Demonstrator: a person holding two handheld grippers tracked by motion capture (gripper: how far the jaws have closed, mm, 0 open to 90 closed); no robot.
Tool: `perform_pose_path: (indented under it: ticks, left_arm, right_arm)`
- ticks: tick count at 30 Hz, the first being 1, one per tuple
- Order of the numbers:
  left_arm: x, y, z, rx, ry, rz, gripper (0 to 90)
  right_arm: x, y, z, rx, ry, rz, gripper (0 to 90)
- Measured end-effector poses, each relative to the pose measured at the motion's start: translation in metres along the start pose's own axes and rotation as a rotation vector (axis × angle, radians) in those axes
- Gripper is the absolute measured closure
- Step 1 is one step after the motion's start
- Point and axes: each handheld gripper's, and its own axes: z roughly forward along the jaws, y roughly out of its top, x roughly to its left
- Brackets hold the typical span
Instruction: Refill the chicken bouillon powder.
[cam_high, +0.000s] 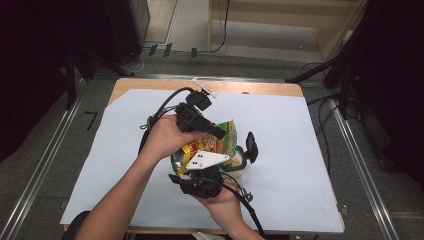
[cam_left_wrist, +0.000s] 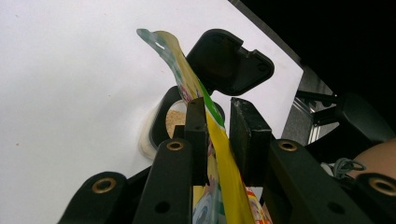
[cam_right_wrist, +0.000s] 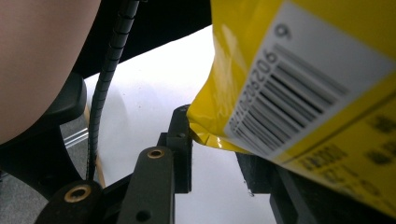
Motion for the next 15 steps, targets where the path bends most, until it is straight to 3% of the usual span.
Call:
perform_pose_path:
  ticks: [15]
  left_arm:
    - [0.0005, 0.0002, -0.0015, -0.004, -0.003, -0.002, 77.5]
  right_arm:
    - [0.0007, 0.0020, -0.0016, 0.004, 0.005, -0.006, 70.0]
